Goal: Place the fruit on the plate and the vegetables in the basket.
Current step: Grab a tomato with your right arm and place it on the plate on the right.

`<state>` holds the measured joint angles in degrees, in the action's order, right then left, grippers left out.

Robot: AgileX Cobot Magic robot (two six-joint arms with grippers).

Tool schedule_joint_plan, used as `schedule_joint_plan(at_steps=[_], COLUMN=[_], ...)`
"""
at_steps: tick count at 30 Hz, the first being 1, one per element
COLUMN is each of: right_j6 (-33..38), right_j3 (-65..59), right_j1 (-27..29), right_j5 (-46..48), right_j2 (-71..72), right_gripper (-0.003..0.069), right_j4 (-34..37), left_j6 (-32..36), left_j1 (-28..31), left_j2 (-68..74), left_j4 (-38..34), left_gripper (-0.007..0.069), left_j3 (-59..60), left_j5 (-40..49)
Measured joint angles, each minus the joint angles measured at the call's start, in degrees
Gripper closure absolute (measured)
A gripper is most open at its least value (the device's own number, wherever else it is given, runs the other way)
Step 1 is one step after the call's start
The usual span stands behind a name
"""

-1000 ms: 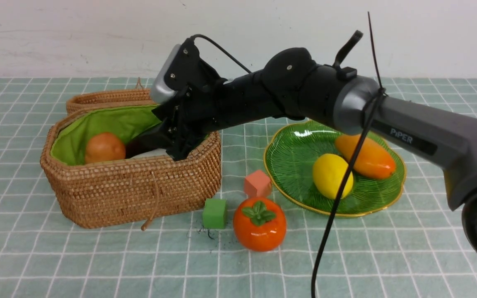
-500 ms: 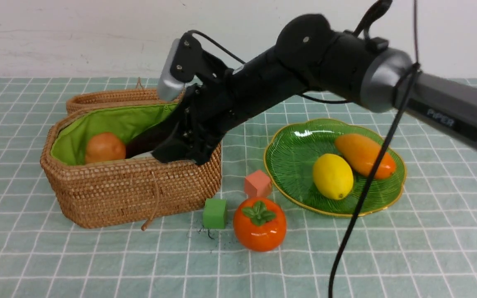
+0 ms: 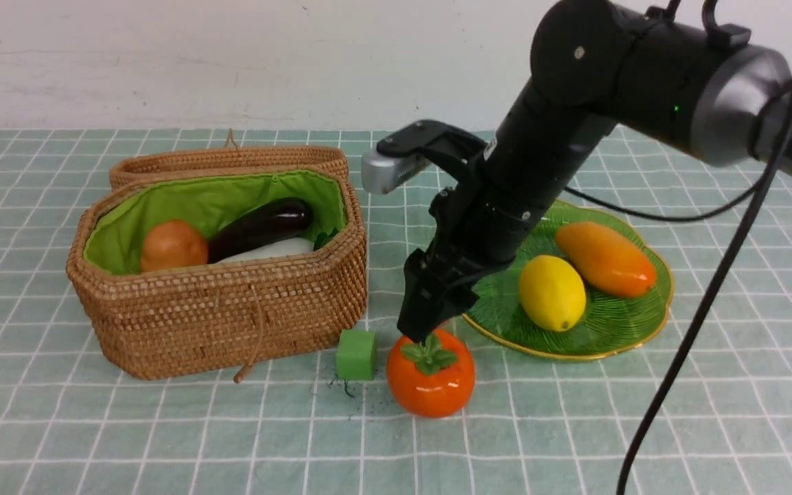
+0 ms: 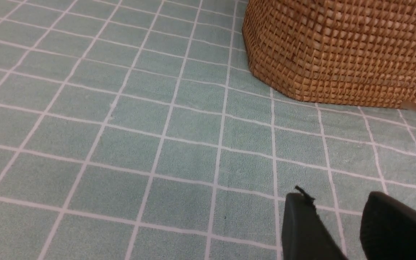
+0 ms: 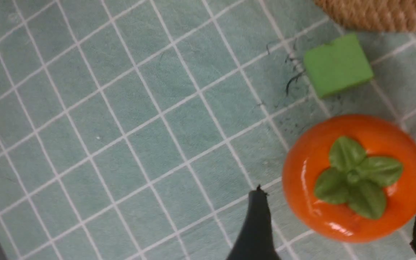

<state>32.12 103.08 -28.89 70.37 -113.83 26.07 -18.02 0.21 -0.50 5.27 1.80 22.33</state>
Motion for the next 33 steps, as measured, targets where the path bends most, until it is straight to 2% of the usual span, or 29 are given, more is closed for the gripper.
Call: schedule_joint_plan(at_steps=[6,11,17,21,27,33], right_j6=[-15.9,-20.8,-21.6,-21.6,-21.4,-16.6], right_j3=[-8.0,-13.4,-17.7,-17.8,-17.4,-17.2], right_j1=[3.3,5.3,5.5,5.5,5.5,6.0], right_j5=[-4.0,-12.4,-22.2,-22.7,-22.3,-21.2], right_j2=[0.0,0.0,-0.8,-3.0,-5.7,-6.2], right_gripper=[0.0108,0.0108,0.0116,0.0130,0.0155,0.0173], right_j4=[1.9,4.4,8.8,9.7,15.0,18.3], left_j6=[0.0,0.0,0.0,0.0,0.0,0.0], left_j1=[0.0,0.0,0.0,0.0,0.0,0.0], left_j2=[0.0,0.0,0.0,0.0,0.0,0.0], left_j4=[0.0,0.0,0.0,0.0,0.0,0.0], left_gripper=[0.0386,0.0386,0.0386,0.0386,0.0386,0.0386], left_j3=[0.0,0.0,0.0,0.0,0.0,0.0], left_j5=[0.0,0.0,0.0,0.0,0.0,0.0])
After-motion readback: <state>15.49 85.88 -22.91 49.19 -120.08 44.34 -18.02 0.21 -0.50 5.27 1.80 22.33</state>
